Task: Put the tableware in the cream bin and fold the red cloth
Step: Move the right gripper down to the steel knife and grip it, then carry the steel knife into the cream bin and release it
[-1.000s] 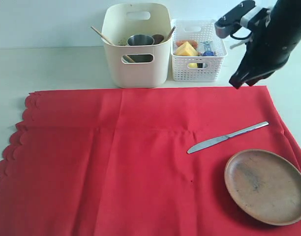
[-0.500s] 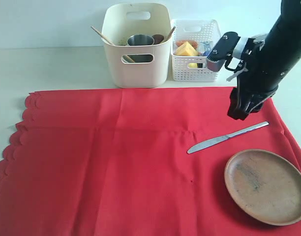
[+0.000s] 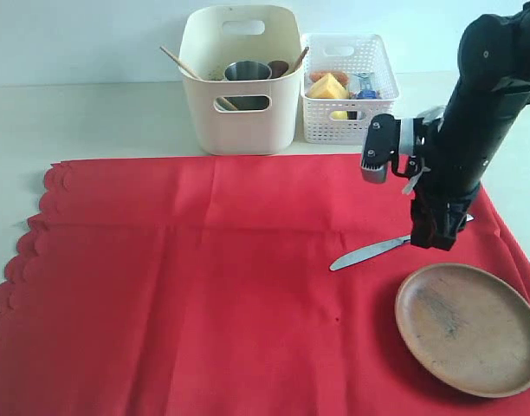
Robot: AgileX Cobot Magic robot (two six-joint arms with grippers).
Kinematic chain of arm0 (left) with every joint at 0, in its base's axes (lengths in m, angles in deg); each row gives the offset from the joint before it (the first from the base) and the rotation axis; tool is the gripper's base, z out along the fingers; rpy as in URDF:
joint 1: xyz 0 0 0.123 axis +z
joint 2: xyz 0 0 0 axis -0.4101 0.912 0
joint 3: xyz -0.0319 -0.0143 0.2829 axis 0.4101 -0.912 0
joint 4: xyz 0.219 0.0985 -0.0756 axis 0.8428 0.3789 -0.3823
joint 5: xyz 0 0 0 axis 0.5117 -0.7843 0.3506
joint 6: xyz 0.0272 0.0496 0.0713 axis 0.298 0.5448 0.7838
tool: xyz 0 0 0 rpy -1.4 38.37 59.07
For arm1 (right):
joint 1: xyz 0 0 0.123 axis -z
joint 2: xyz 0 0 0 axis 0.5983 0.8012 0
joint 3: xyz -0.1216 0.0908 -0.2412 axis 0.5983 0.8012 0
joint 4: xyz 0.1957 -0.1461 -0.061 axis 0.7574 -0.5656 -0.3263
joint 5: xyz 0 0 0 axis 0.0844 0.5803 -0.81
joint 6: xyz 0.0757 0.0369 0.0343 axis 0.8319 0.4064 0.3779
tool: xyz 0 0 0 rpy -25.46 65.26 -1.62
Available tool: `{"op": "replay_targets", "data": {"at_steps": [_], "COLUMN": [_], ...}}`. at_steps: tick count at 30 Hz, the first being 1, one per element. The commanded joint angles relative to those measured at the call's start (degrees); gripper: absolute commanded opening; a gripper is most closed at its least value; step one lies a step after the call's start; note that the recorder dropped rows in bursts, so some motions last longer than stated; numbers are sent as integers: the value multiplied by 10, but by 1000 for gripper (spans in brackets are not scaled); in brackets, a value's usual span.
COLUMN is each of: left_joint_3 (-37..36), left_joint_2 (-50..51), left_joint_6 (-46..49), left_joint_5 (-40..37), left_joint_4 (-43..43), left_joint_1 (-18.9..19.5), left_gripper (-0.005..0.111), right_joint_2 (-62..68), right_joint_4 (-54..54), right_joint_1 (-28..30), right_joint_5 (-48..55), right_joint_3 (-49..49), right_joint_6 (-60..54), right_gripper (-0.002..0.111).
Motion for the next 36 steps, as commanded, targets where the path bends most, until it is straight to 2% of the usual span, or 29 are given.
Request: {"op": "replay_targets", "data": {"at_steps": [1,12,19,22,29,30,36], "left_joint_3": [-2,-2,-2,-2,-2,-2,-2], "left_joint_2": [-4,-4,-4,-4,-4,-4,-4], "left_joint_6": [-2,-2,-2,-2,-2,-2,-2], "left_joint_5": [2,2,2,2,2,2,2], "left_joint_4": [-1,-1,-1,-1,-1,-1,-1], "left_joint_1": [-3,-3,-3,-3,-3,-3,-3], "left_gripper": [1,1,1,1,1,1,1], "right_joint_2": [13,51,80,80,78,74,36], "right_joint_4": [-6,-8,-6,-8,-8,-8,-8], "right_joint_1": [-1,-1,-1,-1,-1,-1,-1], "right_joint_5": [-16,-95,-101,-92,-82,-81,-82], "right_joint_3": [1,1,1,1,1,1,0], "right_joint_6": [-25,-70,-70,-70,-70,-69,-68], "right_gripper": [50,50,50,41,3,0,0]}}
